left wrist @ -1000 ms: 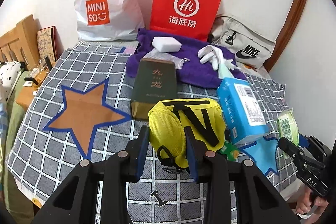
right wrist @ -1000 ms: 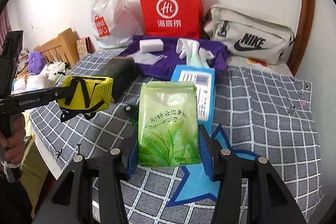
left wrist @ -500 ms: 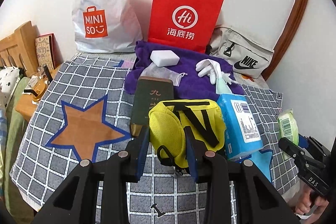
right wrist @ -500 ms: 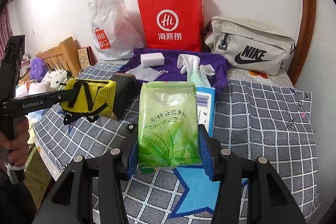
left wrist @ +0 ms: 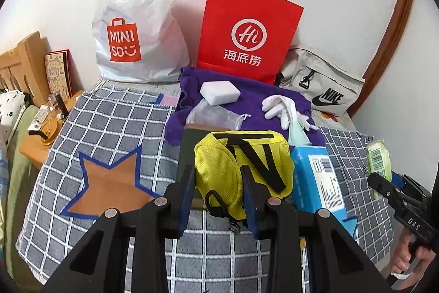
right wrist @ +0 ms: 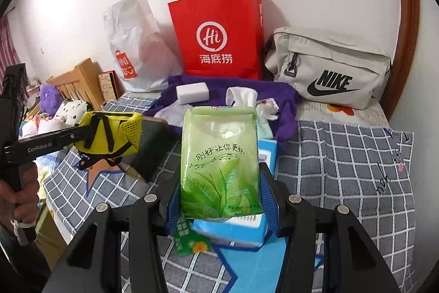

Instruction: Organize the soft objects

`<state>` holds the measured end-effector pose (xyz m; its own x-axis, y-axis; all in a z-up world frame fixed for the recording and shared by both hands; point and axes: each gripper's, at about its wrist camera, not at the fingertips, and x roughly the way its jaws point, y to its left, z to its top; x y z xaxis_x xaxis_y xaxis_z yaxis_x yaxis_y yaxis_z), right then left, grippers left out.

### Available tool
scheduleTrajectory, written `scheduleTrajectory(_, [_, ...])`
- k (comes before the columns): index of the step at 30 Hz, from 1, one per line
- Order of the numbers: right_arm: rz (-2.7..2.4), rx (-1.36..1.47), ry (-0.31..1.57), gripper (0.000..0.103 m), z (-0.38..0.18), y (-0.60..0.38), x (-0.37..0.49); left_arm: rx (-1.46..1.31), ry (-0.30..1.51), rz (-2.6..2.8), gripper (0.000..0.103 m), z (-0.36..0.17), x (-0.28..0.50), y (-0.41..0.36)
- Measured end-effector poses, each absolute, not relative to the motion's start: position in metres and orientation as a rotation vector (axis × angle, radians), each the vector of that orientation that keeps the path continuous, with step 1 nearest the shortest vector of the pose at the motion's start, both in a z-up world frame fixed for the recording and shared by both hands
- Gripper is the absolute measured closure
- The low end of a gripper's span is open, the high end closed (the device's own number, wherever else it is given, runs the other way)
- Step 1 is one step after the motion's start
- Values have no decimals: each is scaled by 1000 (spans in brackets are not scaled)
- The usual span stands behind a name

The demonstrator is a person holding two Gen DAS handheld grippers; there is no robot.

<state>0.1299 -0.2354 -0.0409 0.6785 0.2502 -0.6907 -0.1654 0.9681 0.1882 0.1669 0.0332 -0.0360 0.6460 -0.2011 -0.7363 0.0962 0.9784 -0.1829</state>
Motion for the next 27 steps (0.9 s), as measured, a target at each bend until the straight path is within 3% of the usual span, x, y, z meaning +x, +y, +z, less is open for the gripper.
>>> scheduleTrajectory(27, [196,94,820,53,-51,-252,265,-124,930,-189,72,-59,282,15])
